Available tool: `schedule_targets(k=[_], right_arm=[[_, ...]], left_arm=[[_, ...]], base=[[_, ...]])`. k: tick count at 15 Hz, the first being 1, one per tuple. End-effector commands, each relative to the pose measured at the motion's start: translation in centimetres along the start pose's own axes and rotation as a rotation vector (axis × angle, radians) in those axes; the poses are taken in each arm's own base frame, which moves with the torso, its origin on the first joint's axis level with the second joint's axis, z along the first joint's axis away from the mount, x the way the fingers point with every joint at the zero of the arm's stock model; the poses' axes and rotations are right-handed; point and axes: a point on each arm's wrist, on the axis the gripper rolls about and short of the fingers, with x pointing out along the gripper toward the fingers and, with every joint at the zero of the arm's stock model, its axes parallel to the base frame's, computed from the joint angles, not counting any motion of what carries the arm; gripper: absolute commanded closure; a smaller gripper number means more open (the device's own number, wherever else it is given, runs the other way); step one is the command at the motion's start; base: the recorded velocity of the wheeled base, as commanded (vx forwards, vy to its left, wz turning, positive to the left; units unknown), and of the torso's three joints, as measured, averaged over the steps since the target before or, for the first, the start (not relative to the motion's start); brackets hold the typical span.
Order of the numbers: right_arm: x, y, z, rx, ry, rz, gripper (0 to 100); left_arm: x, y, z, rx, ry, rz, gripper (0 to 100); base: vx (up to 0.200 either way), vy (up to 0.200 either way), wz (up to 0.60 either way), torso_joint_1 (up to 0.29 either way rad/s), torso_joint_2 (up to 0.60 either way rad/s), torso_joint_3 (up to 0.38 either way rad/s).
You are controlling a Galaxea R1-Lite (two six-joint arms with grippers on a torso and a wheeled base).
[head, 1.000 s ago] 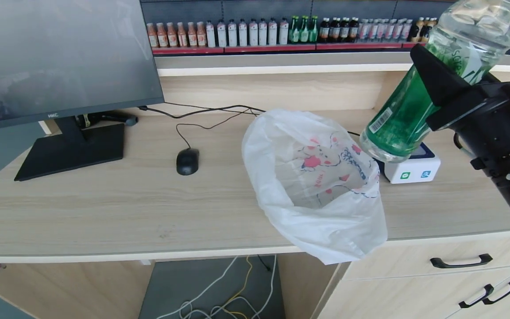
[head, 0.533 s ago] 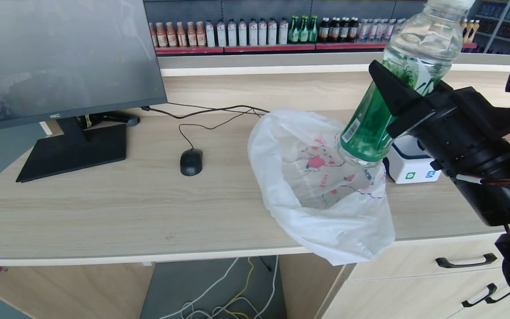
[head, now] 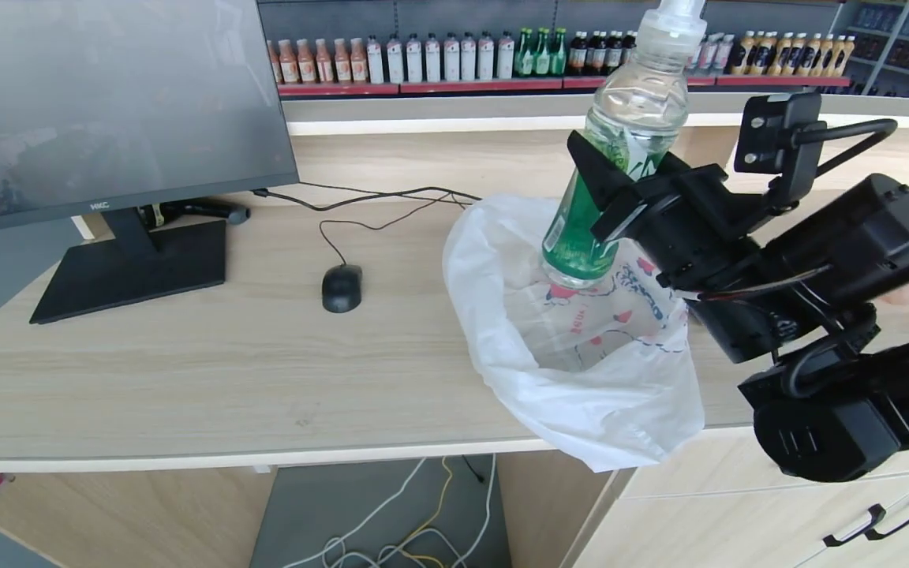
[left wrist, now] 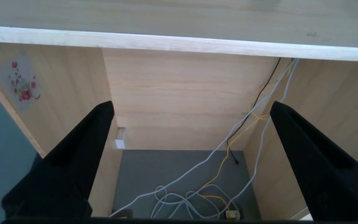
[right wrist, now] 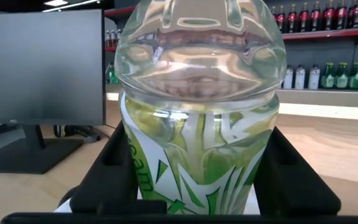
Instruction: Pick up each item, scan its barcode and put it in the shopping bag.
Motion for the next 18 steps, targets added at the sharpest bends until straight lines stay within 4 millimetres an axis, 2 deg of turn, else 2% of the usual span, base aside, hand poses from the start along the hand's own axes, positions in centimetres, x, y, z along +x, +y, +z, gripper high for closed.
schedule_targets(k=[1, 7, 11, 13, 18], right_arm=[[0.9, 0.1, -3.1, 0.001, 0.041, 0.0, 100], [1.6, 0.3, -5.4, 0.001, 0.07, 0.005, 100], [2.8, 0.3, -5.7, 0.001, 0.036, 0.0, 100], [2.9, 0.2, -6.8, -0.002, 0.053, -0.001, 100], [2.9, 0.3, -7.9, 0.0, 0.073, 0.001, 100]], left_arm=[[0.0, 0.0, 0.0, -0.001, 0.0, 0.001, 0], [0.0, 0.0, 0.0, -0.001, 0.0, 0.001, 0], [0.0, 0.0, 0.0, -0.002, 0.0, 0.001, 0], [0.0, 0.0, 0.0, -0.002, 0.0, 0.001, 0], [0.0, 0.0, 0.0, -0.002, 0.0, 0.001, 0]], base=[[0.0, 0.0, 0.0, 0.0, 0.0, 0.0], [0.0, 0.0, 0.0, 0.0, 0.0, 0.0], [0.0, 0.0, 0.0, 0.0, 0.0, 0.0], [0.0, 0.0, 0.0, 0.0, 0.0, 0.0], [0.0, 0.0, 0.0, 0.0, 0.0, 0.0]])
